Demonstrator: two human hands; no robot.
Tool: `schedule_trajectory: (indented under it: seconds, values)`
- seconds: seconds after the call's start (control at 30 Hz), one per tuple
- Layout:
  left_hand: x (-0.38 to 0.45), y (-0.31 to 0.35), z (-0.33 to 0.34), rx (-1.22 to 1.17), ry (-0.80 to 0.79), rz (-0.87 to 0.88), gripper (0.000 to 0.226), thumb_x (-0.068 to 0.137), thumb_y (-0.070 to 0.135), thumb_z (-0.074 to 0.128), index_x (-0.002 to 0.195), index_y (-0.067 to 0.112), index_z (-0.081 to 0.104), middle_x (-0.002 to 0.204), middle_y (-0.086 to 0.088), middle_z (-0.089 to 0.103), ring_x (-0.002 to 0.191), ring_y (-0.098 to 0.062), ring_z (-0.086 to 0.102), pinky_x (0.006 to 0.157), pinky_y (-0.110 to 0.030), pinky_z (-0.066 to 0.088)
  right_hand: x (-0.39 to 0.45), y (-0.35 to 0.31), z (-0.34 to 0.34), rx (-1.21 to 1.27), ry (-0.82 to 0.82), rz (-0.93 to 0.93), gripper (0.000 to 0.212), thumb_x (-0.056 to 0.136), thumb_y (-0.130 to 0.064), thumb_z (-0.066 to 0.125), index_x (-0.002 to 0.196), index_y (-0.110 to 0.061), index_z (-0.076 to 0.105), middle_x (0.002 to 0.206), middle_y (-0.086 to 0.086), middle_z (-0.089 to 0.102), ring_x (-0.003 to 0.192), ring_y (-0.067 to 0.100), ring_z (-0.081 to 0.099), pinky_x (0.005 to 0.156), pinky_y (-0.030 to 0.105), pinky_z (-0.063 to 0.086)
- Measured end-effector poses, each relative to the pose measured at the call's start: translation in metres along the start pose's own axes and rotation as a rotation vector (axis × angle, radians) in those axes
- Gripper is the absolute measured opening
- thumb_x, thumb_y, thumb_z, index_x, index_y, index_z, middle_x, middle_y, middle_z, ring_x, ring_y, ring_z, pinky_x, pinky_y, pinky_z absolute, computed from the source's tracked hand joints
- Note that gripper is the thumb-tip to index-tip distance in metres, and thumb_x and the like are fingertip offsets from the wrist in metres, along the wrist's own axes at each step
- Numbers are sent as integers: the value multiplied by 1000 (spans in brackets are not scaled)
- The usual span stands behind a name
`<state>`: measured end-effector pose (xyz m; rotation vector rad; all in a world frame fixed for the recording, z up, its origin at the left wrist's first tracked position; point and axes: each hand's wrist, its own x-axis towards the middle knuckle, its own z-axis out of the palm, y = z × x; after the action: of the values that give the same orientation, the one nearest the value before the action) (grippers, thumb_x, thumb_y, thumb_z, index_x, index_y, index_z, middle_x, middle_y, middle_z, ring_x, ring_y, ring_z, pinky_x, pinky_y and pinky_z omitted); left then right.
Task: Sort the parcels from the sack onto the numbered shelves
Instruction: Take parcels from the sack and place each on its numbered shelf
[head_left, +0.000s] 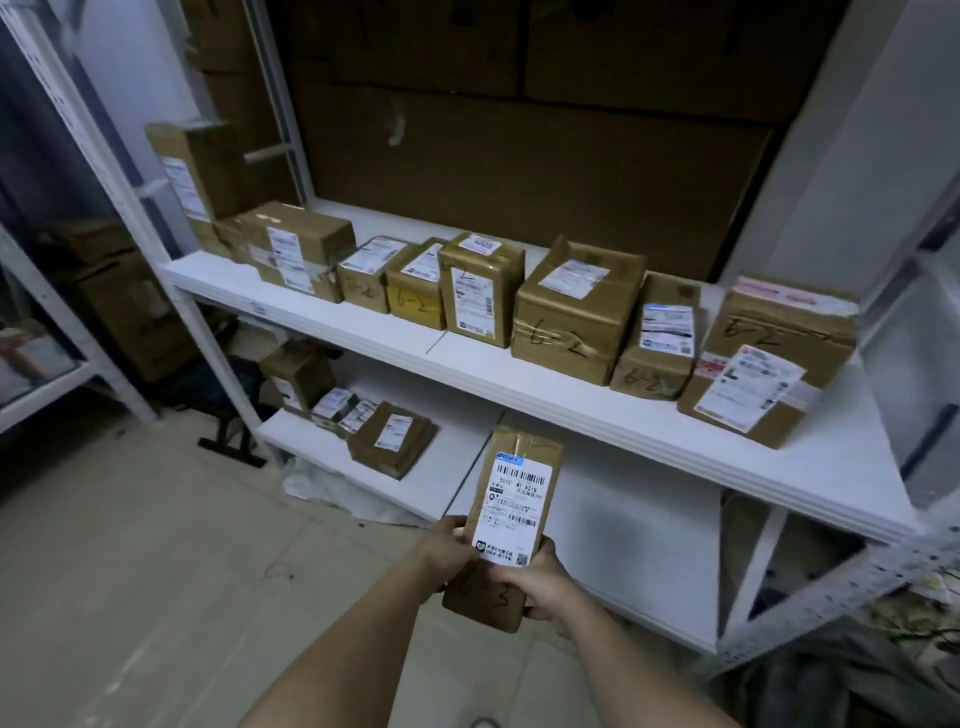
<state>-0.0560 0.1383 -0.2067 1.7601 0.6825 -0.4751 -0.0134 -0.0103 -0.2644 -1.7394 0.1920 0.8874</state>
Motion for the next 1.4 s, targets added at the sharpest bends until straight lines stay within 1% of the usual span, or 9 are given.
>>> schedule_trajectory:
  seconds: [0.37, 0.57, 0.63, 0.7, 0.83, 1.0, 1.17, 1.3, 1.4]
  values:
    - [86, 2, -117, 145, -71, -96, 54, 87, 23, 65, 132, 20, 35, 129, -10, 53, 117, -27, 51, 85, -37, 48, 96, -64, 84, -131, -67, 63, 87, 64, -22, 84, 132, -24, 31, 119, -6, 56, 111, 18, 53, 70, 33, 49]
    - [147, -13, -188, 268, -113, -13, 45, 88, 19, 58, 130, 15, 42, 121, -10, 58, 103, -25, 57, 64, -28, 50, 130, -96, 148, -26, -11, -8, 66, 72, -9, 83, 119, -24, 39, 113, -7, 57, 92, 5, 56, 66, 18, 48]
    - [167, -23, -216, 312, -161, 18, 45, 88, 20, 57, 131, 15, 45, 125, -9, 59, 111, -27, 57, 80, -34, 54, 135, -105, 178, 19, 29, -17, 52, 75, 2, 78, 107, -25, 47, 105, -9, 60, 75, -6, 58, 55, 10, 46]
    - [185, -36, -239, 339, -221, 23, 46, 89, 20, 57, 133, 17, 43, 131, -8, 56, 118, -27, 54, 96, -38, 50, 156, -97, 206, 61, 30, -39, 52, 72, 6, 79, 107, -24, 55, 114, -1, 66, 76, -9, 64, 61, 9, 50]
    - [226, -61, -268, 359, -283, 49, 52, 89, 20, 61, 137, 17, 41, 135, -9, 55, 121, -26, 54, 102, -40, 46, 200, -78, 245, 82, 96, -52, 94, 33, -52, 95, 118, -26, 64, 125, 1, 66, 107, 10, 66, 95, 33, 53]
    - [279, -93, -277, 408, -264, 87, 53, 91, 30, 61, 138, 16, 42, 134, -4, 57, 118, -20, 57, 96, -27, 46, 258, -58, 263, 43, 149, 0, 75, 59, -21, 89, 128, -19, 60, 124, -2, 66, 106, 10, 64, 81, 14, 51]
    - [353, -133, -265, 415, -228, 162, 53, 92, 29, 59, 140, 18, 38, 134, -1, 57, 119, -18, 54, 93, -24, 44, 341, -26, 265, 9, 212, -122, 74, 49, -34, 83, 118, -35, 55, 119, -7, 66, 111, 10, 63, 94, 31, 53]
    - [417, -169, -241, 384, -197, 233, 52, 93, 21, 57, 141, 19, 37, 137, 0, 54, 121, -18, 52, 98, -25, 42, 421, 19, 262, -39, 299, -132, 112, 37, -57, 88, 134, -20, 46, 121, -6, 64, 110, 10, 63, 90, 27, 53]
    - [463, -194, -222, 374, -134, 267, 51, 94, 21, 56, 141, 22, 38, 137, 2, 53, 124, -19, 51, 96, -26, 41, 472, 46, 260, -113, 371, -126, 96, 50, -44, 86, 133, -18, 45, 121, 0, 61, 112, 18, 60, 86, 25, 50]
